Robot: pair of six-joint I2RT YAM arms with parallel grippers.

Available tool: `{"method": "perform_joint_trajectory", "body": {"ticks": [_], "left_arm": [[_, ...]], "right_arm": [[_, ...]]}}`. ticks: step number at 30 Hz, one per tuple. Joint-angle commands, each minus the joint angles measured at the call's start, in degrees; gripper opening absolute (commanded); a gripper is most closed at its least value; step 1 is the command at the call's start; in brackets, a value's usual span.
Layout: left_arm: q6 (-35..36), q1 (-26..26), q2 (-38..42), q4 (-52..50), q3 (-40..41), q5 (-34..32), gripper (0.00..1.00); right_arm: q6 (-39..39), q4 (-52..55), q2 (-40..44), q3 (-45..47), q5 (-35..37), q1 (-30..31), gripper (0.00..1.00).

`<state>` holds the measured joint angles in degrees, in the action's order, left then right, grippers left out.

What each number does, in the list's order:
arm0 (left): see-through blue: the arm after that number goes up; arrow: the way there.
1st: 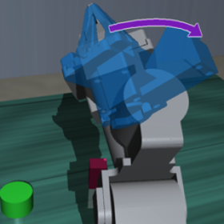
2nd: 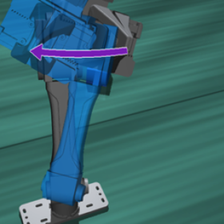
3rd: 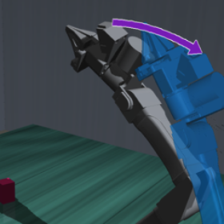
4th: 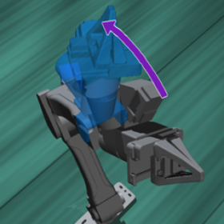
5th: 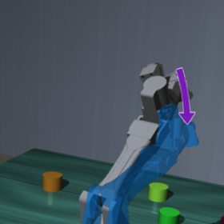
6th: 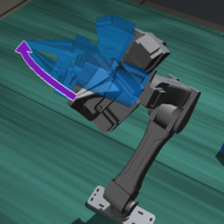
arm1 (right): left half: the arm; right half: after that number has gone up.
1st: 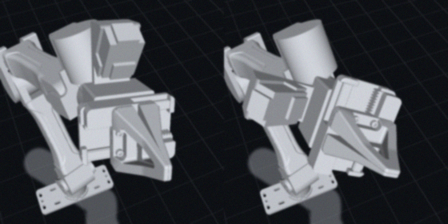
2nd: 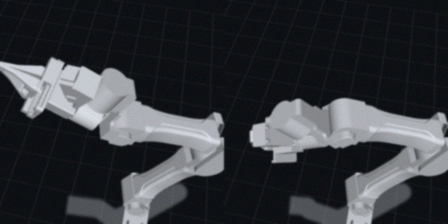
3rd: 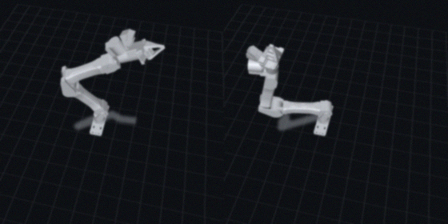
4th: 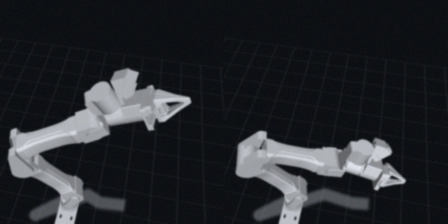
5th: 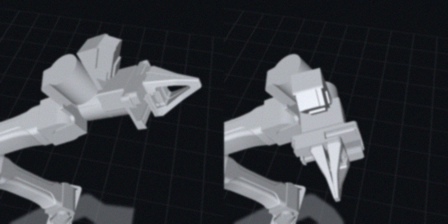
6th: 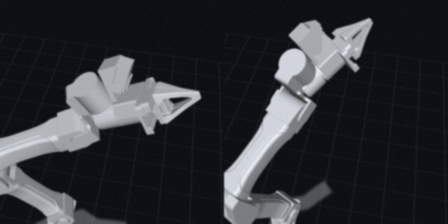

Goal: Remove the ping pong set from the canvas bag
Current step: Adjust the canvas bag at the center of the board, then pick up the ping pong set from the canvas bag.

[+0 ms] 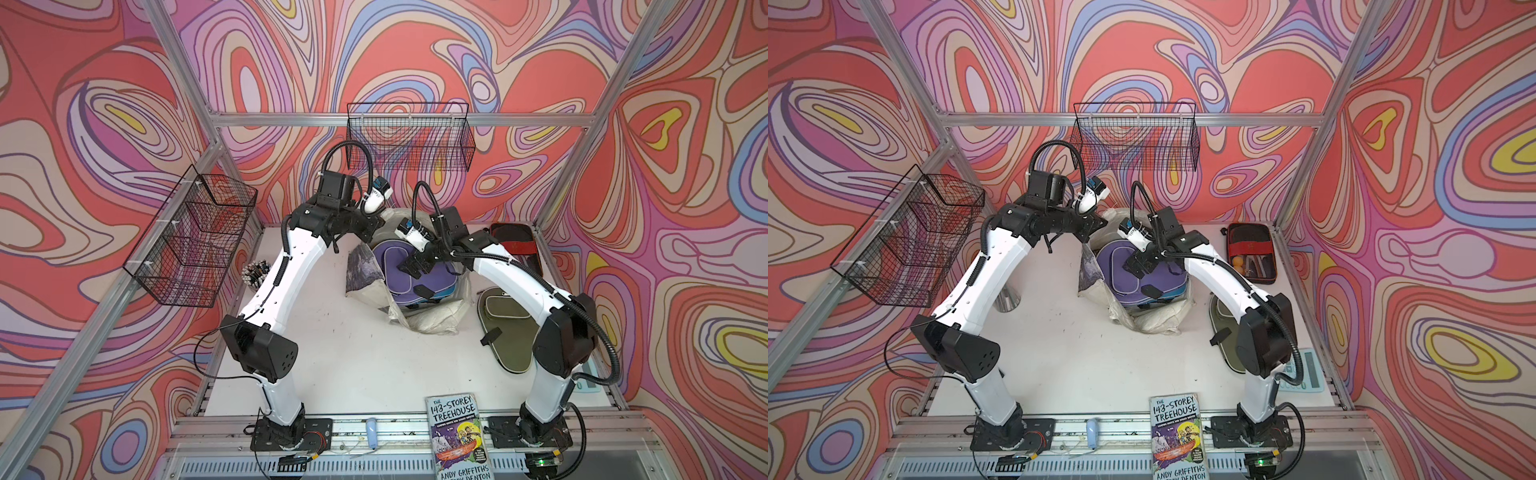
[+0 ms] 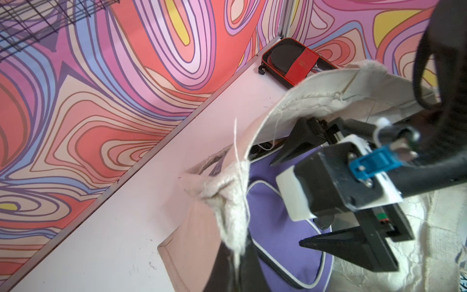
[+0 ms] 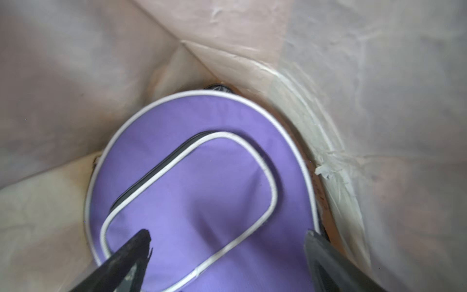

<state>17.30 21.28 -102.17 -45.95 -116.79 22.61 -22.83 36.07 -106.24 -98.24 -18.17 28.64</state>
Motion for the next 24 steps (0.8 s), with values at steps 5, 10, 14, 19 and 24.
{"method": "perform_joint_trajectory", "body": {"ticks": [5, 10, 14, 19, 24], "left_arm": [[-0.4, 0.1, 4.5, 15.9, -0.9, 10.1, 0.00], [-0.4, 0.1, 4.7, 17.5, 0.3, 13.0, 0.00], [-0.4, 0.1, 4.9, 18.4, 1.3, 14.6, 0.00], [-0.1, 0.2, 4.8, 18.4, 1.5, 15.2, 0.00], [-0.1, 0.1, 4.8, 18.7, 2.0, 15.2, 0.00]], "right_arm": [[7.3, -8.0, -4.8, 0.0, -5.7, -6.1, 0.98], [6.0, -4.7, -8.8, -3.6, -9.3, -6.4, 0.98], [3.9, -0.2, -11.9, -6.3, -14.6, -6.6, 0.98], [1.5, 6.1, -14.8, -9.1, -18.8, -6.9, 0.98], [-0.2, 9.9, -15.3, -10.6, -20.8, -6.9, 0.92]]}}
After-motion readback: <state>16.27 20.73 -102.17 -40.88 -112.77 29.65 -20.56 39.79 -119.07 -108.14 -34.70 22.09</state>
